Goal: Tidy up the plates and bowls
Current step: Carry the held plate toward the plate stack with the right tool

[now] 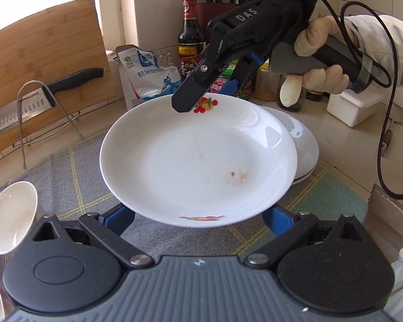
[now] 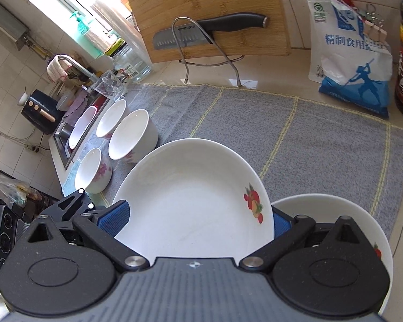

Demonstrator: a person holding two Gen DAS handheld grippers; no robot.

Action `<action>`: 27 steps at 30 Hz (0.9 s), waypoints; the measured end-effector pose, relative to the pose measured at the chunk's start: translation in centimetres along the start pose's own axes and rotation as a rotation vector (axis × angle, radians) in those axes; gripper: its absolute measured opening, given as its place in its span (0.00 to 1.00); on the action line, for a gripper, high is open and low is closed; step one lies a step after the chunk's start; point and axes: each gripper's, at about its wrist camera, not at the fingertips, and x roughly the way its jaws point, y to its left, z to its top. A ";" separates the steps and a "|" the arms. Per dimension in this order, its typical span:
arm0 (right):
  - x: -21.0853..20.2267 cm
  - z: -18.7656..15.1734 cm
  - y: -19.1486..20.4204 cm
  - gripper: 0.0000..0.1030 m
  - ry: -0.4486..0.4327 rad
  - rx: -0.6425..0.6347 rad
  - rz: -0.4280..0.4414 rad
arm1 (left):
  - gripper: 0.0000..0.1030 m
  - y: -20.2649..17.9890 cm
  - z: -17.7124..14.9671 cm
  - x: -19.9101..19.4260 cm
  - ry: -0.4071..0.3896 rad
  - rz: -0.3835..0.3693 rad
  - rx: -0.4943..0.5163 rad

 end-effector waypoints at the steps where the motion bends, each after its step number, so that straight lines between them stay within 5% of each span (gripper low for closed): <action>1: -0.3 -0.4 -0.2 1.00 -0.006 0.007 -0.007 | 0.97 -0.3 0.0 0.1 -0.002 -0.010 0.009; 27: -4.3 -6.4 -5.6 1.00 -0.072 0.176 -0.101 | 0.97 -4.7 1.9 4.2 0.038 -0.173 0.117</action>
